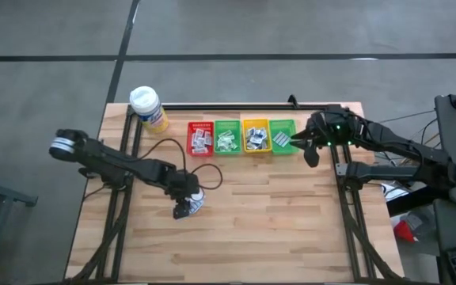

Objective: Pick & Place First Aid Supplies
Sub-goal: Put the blue fingertip bandage into the right green bin

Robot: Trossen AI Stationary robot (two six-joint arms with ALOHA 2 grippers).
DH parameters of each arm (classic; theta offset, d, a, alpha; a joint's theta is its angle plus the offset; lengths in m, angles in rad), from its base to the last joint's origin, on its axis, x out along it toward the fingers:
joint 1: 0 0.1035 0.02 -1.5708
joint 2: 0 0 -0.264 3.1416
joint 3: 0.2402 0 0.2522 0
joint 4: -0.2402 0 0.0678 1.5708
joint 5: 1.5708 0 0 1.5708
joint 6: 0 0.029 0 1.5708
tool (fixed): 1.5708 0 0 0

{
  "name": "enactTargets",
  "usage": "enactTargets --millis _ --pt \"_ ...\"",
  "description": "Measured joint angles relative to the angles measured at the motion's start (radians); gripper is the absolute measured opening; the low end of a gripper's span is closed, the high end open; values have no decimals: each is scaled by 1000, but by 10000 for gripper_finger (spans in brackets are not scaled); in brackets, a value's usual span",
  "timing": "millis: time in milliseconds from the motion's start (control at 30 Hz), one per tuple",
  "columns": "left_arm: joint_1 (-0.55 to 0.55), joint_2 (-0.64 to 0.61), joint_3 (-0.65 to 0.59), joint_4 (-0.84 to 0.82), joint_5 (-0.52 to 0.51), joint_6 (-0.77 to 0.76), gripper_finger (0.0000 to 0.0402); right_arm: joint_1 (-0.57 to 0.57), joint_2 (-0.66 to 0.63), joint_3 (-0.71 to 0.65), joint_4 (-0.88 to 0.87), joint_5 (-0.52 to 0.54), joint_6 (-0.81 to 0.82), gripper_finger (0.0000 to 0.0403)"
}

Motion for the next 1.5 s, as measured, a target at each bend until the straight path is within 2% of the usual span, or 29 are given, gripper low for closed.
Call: enactTargets --millis 133,333,733,900,1067,1300,1500 --pt "-1 34 19 -7 -42 0 223 0 -63 -90 89 -25 59 102" --pt "-1 74 23 -8 -94 -3 223 0 -125 -158 130 -52 105 101" --pt "-2 151 47 2 -112 9 222 0 -145 -149 131 -52 101 100" --pt "-2 194 49 5 -155 -11 217 0 -145 -145 130 -52 101 102" --pt "-3 203 51 6 -170 -18 161 0 -145 -145 130 -52 101 94" --pt "-2 179 58 -4 -169 -19 20 0 -145 -146 129 -52 101 97" --pt "-3 109 113 -83 -170 -8 3 0 -145 -146 129 -52 101 102"
